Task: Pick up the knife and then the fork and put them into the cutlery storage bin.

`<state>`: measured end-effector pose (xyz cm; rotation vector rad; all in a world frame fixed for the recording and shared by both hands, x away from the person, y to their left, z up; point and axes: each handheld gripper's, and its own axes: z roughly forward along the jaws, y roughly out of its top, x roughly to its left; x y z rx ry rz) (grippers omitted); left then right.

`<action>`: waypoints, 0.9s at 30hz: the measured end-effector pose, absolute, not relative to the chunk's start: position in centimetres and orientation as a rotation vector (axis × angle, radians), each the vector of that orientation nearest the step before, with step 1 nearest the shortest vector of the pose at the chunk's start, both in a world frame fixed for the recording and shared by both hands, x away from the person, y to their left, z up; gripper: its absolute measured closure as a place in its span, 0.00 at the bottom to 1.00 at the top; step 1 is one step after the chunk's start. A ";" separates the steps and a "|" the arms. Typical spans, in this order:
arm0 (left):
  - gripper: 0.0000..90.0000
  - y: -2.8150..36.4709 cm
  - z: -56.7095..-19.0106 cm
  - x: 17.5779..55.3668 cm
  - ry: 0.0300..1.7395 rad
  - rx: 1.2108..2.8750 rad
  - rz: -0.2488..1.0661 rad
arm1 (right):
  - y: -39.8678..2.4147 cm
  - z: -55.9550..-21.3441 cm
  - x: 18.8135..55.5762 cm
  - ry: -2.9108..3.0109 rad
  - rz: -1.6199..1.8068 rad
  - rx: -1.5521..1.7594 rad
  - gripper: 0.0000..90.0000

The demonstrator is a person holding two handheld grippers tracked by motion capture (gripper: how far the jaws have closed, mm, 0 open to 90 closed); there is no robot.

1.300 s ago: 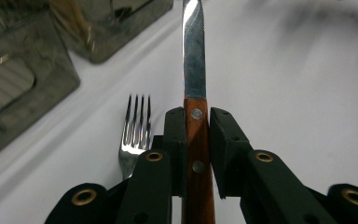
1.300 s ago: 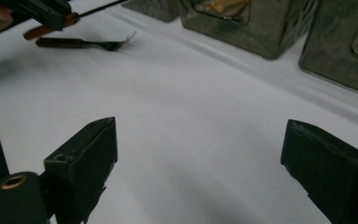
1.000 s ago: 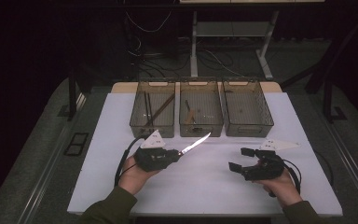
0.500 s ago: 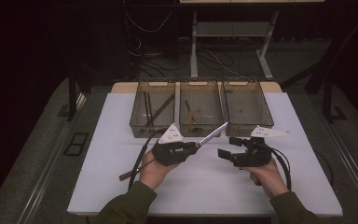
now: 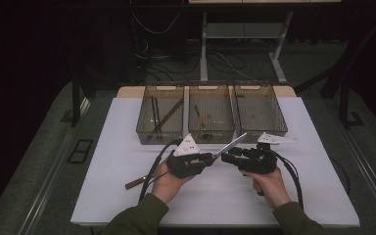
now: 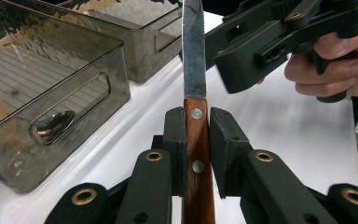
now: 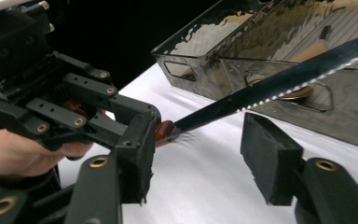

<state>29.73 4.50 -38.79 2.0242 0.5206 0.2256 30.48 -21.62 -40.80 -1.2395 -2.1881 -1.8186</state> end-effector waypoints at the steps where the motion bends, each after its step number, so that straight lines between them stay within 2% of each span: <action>1: 0.85 4.5 -38.8 29.7 0.520 2.021 0.225 | -21.6 -40.9 30.5 -2.176 -1.821 -1.236 0.55; 16: 0.85 3.5 -39.3 29.4 0.510 2.028 0.232 | -21.1 -41.0 30.6 -2.105 -1.855 -1.233 0.85; 27: 0.85 3.0 -39.8 29.3 0.496 2.044 0.221 | -20.5 -40.3 30.1 -2.144 -1.860 -1.184 0.98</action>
